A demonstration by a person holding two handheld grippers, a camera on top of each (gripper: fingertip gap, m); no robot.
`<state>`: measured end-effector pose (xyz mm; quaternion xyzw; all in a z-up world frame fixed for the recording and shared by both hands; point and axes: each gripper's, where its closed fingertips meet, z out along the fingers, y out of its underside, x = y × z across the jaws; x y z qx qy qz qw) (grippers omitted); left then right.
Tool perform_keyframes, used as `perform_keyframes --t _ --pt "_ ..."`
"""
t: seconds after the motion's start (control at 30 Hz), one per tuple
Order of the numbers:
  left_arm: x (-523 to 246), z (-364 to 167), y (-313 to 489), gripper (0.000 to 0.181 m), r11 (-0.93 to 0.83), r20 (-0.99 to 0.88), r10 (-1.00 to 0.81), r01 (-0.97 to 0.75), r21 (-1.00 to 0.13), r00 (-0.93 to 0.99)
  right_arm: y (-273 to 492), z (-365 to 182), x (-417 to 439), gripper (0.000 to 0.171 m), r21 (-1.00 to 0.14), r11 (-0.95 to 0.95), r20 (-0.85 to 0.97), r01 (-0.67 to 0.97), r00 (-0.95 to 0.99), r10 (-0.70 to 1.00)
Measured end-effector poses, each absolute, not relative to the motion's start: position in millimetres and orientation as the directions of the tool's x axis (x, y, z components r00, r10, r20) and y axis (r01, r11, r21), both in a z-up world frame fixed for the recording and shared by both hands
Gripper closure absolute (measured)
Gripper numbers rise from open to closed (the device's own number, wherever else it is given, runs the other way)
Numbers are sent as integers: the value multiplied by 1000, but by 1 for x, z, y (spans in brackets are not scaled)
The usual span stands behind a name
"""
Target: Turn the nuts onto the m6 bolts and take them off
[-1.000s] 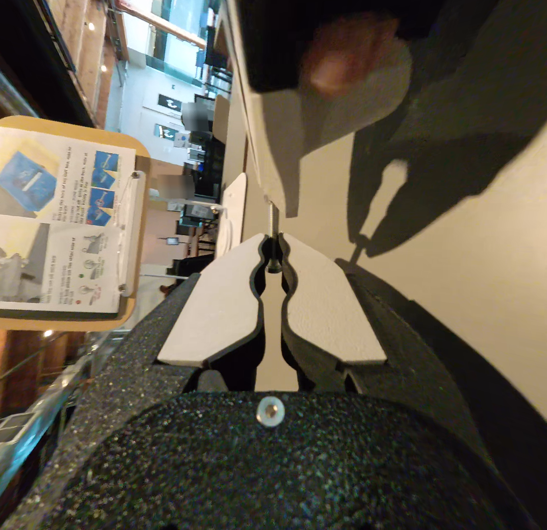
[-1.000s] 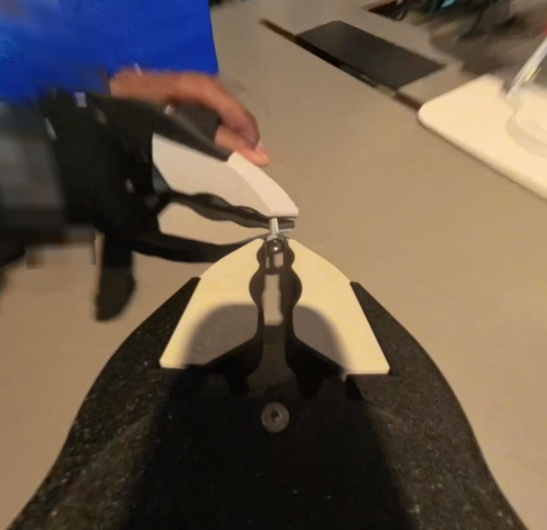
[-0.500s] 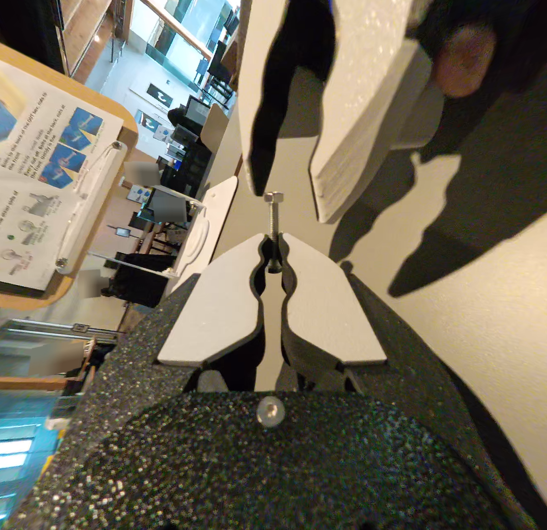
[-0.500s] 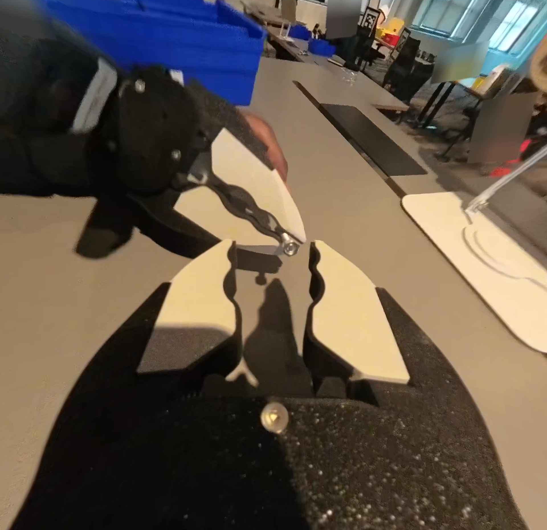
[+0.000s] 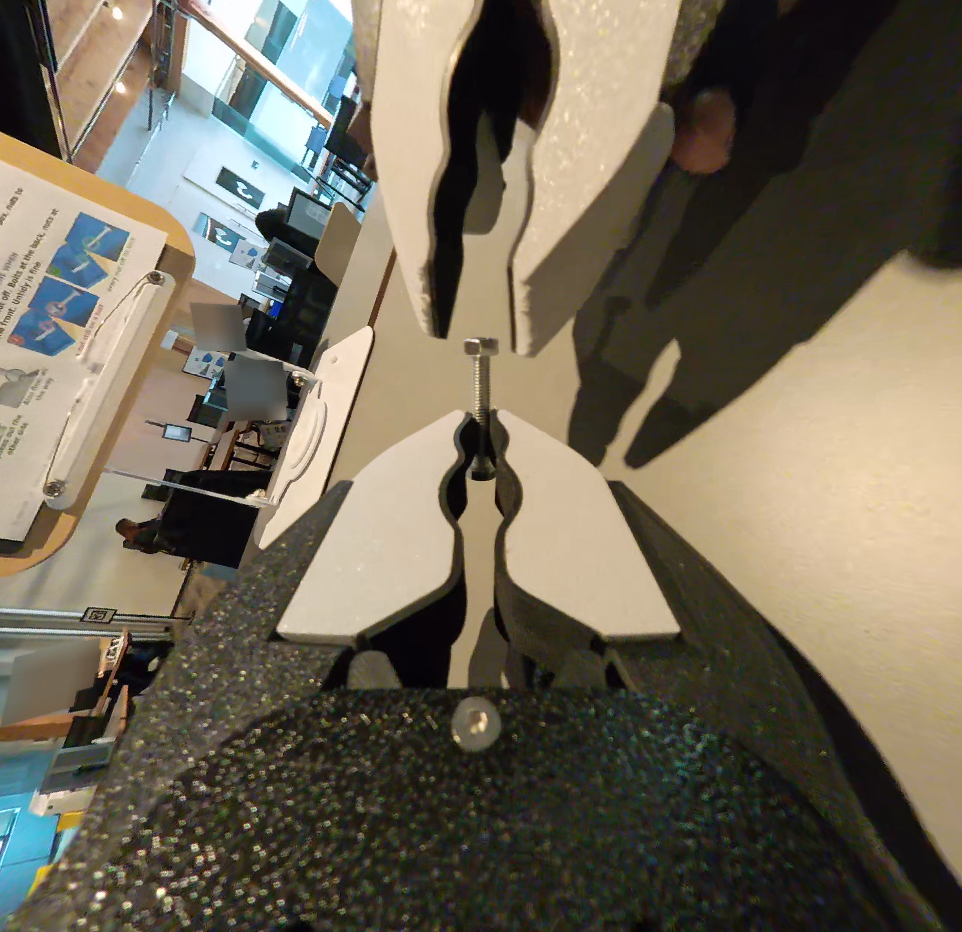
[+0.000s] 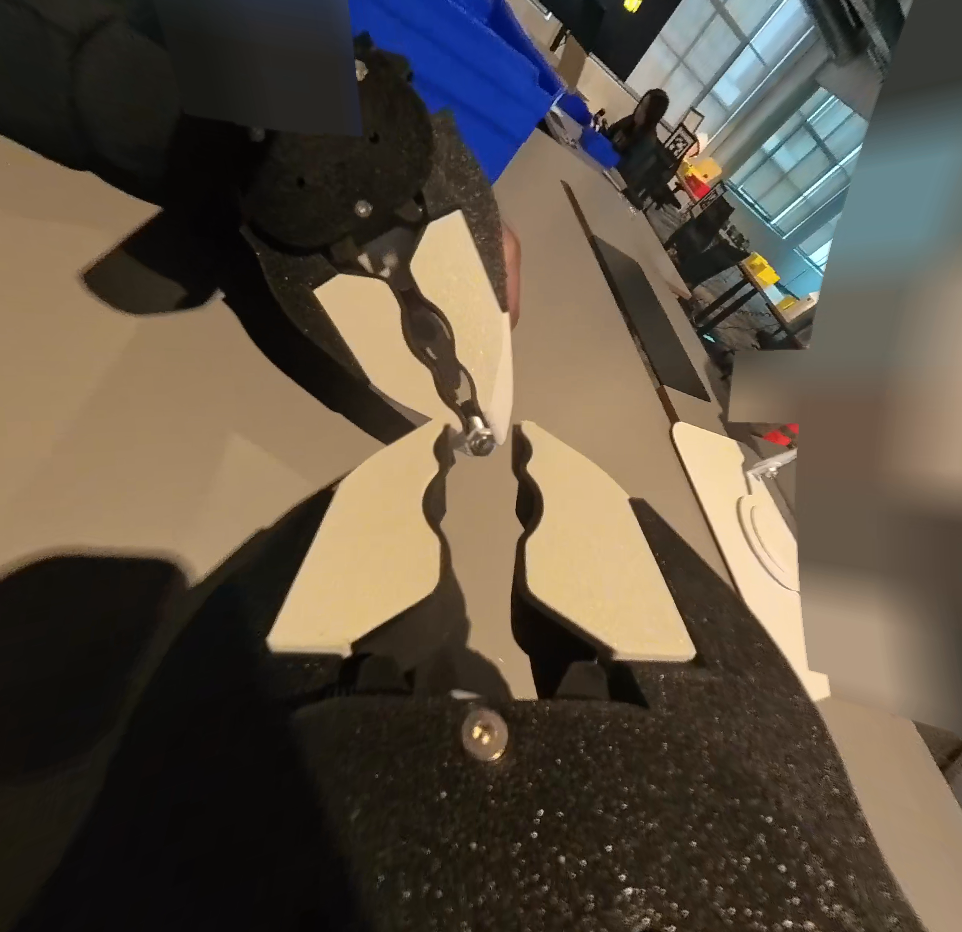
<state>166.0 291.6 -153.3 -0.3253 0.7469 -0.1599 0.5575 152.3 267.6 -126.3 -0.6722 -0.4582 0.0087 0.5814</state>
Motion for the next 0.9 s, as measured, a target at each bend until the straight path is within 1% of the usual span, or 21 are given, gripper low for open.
perform_keyframes --t 0.2,0.37,0.4,0.47,0.57,0.63,0.67,0.7,0.73,0.77,0.8,0.9 --pt "164 -153 293 176 730 -717 -674 -305 -611 -178 269 -135 151 148 -785 69 502 616 567 653" --pt "166 -159 292 176 748 -727 -654 -317 -583 -206 273 -140 155 160 -777 24 494 629 585 644" --pt "166 -159 293 176 752 -733 -648 -325 -574 -205 274 -141 156 160 -783 2 476 622 596 646" --pt "167 -159 297 176 765 -755 -626 -342 -546 -195 276 -142 157 161 -822 -84 380 563 653 655" --pt "168 -154 304 176 788 -805 -573 -373 -489 -155 282 -140 159 161 -892 -261 129 369 761 636" --pt "169 -151 305 176 788 -811 -569 -373 -490 -137 283 -136 159 161 -911 -315 8 267 775 632" --pt "169 -151 304 176 779 -799 -586 -366 -509 -135 282 -135 159 161 -916 -315 -11 250 768 641" --pt "170 -151 302 176 768 -785 -604 -360 -529 -137 281 -132 158 155 -922 -304 -18 240 758 652" --pt "170 -152 301 176 762 -775 -616 -356 -540 -142 281 -130 158 143 -928 -286 -11 238 751 661" --pt "170 -152 300 176 758 -768 -624 -352 -549 -146 280 -129 159 134 -931 -263 13 252 745 667" --pt "170 -152 299 176 753 -759 -634 -346 -560 -150 279 -128 160 129 -931 -234 55 280 740 670" --pt "169 -153 295 176 745 -738 -653 -325 -583 -172 277 -133 161 128 -899 -150 209 411 704 678"
